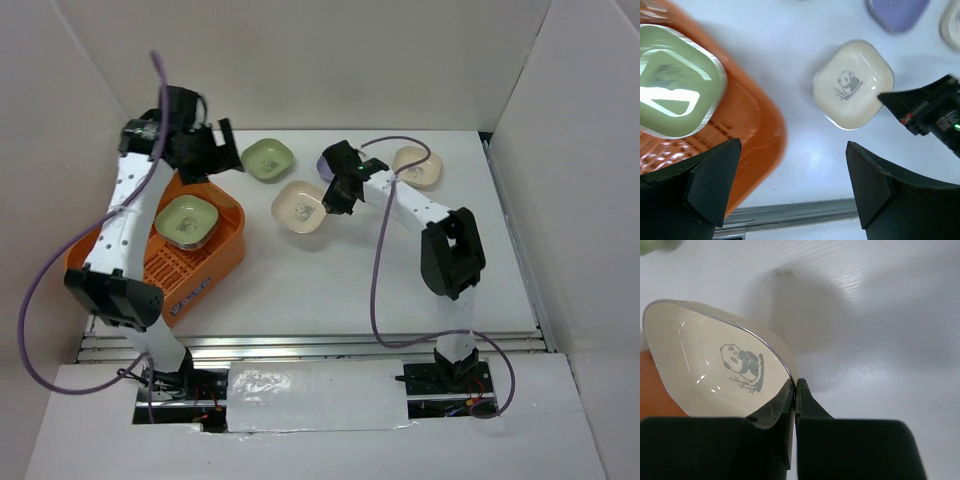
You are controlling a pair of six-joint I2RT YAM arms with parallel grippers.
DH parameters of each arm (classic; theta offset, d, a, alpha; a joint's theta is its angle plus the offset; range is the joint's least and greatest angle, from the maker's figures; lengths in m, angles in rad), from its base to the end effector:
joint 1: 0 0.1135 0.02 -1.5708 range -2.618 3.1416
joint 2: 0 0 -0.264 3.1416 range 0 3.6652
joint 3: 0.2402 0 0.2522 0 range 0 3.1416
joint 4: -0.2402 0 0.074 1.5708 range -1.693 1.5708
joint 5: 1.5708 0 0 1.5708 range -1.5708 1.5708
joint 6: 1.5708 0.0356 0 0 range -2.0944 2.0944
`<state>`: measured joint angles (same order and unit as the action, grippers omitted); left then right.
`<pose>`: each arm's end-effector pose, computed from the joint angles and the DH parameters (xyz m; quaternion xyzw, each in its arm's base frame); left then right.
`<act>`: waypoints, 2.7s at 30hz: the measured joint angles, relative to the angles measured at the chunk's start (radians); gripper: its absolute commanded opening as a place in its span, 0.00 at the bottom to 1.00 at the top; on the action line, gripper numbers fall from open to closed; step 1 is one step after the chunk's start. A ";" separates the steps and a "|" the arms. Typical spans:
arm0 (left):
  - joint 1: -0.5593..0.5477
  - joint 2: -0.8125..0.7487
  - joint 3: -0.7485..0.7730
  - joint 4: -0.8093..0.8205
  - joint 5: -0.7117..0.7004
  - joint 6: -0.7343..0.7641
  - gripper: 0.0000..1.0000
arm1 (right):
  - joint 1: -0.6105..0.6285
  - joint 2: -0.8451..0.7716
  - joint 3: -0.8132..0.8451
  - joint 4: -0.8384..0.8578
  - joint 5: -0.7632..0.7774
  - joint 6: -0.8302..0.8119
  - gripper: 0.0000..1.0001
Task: Place the plates into the plastic bin on the countertop
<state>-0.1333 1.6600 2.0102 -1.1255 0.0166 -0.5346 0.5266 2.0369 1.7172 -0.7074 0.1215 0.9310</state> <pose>0.3283 -0.0446 0.4401 -0.1806 0.9040 -0.1342 0.3634 0.3883 0.2207 0.2357 0.2091 0.9386 0.1349 0.2389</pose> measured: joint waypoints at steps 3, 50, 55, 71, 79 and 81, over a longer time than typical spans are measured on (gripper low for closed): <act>-0.114 0.093 0.031 -0.003 0.037 0.034 0.99 | 0.035 -0.118 -0.002 -0.027 0.047 -0.056 0.00; -0.273 0.196 0.172 -0.038 -0.014 0.114 0.00 | 0.060 -0.401 0.029 -0.096 -0.170 -0.265 1.00; -0.165 0.148 0.057 0.014 -0.002 0.074 0.00 | -0.019 -0.455 -0.040 -0.048 -0.226 -0.246 1.00; 0.496 -0.232 -0.460 0.181 -0.055 -0.160 0.00 | -0.340 -0.481 -0.196 -0.006 -0.269 -0.262 1.00; 0.493 -0.077 -0.571 0.254 -0.018 -0.229 0.23 | -0.423 -0.439 -0.274 0.087 -0.312 -0.210 1.00; 0.481 -0.071 -0.568 0.275 -0.015 -0.233 0.99 | -0.442 -0.435 -0.296 0.103 -0.319 -0.194 1.00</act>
<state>0.3473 1.5890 1.4425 -0.8501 0.0013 -0.7677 0.0849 1.6020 1.4216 -0.6041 -0.1974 0.7368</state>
